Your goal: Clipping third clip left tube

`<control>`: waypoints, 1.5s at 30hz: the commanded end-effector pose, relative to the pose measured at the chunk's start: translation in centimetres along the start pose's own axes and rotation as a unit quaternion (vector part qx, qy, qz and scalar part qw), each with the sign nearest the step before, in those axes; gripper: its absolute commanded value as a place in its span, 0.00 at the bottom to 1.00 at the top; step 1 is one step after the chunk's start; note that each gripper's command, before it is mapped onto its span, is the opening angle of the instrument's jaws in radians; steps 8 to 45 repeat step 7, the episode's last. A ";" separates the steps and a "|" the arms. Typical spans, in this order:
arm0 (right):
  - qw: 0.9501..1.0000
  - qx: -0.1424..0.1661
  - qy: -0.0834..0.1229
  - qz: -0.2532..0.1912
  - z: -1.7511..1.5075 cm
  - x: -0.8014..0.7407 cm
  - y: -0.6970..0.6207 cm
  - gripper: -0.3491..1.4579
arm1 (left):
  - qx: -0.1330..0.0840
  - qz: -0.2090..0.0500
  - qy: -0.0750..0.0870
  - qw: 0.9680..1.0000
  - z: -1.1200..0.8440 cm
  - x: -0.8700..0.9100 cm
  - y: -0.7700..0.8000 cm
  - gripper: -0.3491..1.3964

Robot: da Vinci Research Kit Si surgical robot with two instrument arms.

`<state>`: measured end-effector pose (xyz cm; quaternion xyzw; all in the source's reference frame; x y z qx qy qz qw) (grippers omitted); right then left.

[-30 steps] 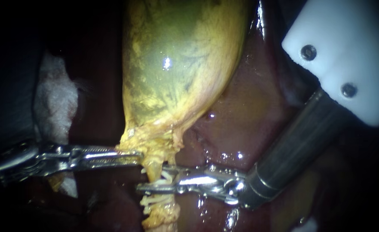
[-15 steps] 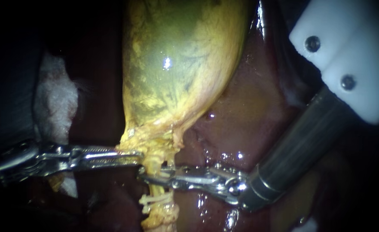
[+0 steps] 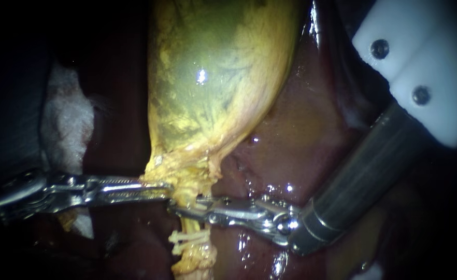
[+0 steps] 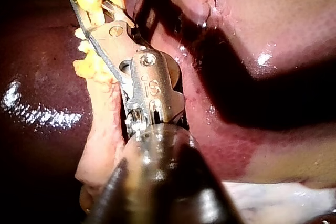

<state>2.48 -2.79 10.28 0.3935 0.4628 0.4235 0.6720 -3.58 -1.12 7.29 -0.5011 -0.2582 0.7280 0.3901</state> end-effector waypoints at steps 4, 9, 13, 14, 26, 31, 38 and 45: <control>1.000 0.001 0.001 0.000 0.00 0.00 0.00 0.00 | 0.000 0.000 0.000 1.000 0.00 0.00 0.00 0.00; 1.000 0.001 0.001 0.000 0.00 0.00 0.00 0.00 | 0.000 0.000 0.000 1.000 0.00 0.00 0.00 0.00; 1.000 0.001 0.001 0.000 0.00 0.00 0.00 0.00 | 0.000 0.000 0.000 1.000 0.00 0.00 0.00 0.00; 1.000 0.001 0.001 0.000 0.00 0.00 0.00 0.00 | 0.000 0.000 0.000 1.000 0.00 0.00 0.00 0.00; 1.000 0.001 0.001 0.000 0.00 0.00 0.00 0.00 | 0.000 0.000 0.000 1.000 0.00 0.00 0.00 0.00; 1.000 0.001 0.001 0.000 0.00 0.00 0.00 0.00 | 0.000 0.000 0.000 1.000 0.00 0.00 0.00 0.00; 1.000 0.001 0.001 0.000 0.00 0.00 0.00 0.00 | 0.000 0.000 0.000 1.000 0.00 0.00 0.00 0.00; 1.000 0.001 0.001 0.000 0.00 0.00 0.00 0.00 | 0.000 0.000 0.000 1.000 0.00 0.00 0.00 0.00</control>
